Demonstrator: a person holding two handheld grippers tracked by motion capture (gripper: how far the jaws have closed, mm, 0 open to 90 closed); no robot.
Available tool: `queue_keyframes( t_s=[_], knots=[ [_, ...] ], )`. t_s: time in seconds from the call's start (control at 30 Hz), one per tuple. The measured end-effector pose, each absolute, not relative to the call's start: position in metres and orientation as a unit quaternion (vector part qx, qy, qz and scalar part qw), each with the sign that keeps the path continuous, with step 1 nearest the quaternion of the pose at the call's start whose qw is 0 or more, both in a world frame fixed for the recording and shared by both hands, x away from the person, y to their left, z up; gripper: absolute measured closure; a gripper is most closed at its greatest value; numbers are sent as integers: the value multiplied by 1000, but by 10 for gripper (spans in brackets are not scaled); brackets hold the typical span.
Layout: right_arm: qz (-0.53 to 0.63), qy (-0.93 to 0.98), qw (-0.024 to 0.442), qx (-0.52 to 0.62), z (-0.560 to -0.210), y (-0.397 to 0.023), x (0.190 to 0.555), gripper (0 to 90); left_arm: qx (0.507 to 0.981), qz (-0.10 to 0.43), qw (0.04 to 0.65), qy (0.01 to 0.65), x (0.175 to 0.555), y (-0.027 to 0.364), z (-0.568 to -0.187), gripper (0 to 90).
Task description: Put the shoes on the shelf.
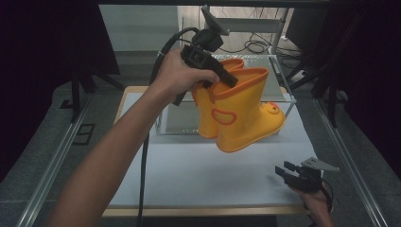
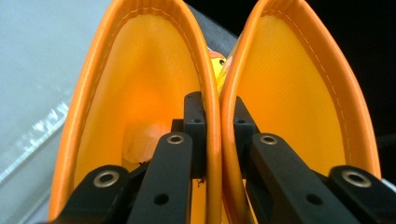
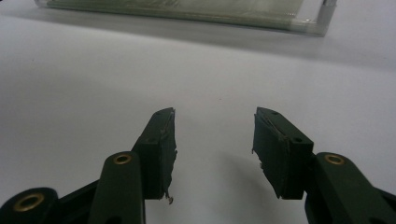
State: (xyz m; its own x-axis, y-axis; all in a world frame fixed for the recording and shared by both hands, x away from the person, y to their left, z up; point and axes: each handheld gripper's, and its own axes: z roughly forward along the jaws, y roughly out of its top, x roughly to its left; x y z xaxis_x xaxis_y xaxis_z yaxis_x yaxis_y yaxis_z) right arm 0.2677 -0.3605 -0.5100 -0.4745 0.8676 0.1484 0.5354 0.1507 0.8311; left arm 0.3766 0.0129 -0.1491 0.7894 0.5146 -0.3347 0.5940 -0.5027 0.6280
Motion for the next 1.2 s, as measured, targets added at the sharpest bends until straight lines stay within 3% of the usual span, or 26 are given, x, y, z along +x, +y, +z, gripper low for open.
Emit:
queue_keyframes(
  t_s=[0.57, 1.2],
  knots=[
    [445, 733, 184, 480, -511, -361, 268, 486, 816, 27, 368, 445, 441, 4, -139, 824],
    [454, 726, 186, 482, -507, -364, 266, 486, 717, 95, 364, 586, 498, 14, -153, 816]
  ],
)
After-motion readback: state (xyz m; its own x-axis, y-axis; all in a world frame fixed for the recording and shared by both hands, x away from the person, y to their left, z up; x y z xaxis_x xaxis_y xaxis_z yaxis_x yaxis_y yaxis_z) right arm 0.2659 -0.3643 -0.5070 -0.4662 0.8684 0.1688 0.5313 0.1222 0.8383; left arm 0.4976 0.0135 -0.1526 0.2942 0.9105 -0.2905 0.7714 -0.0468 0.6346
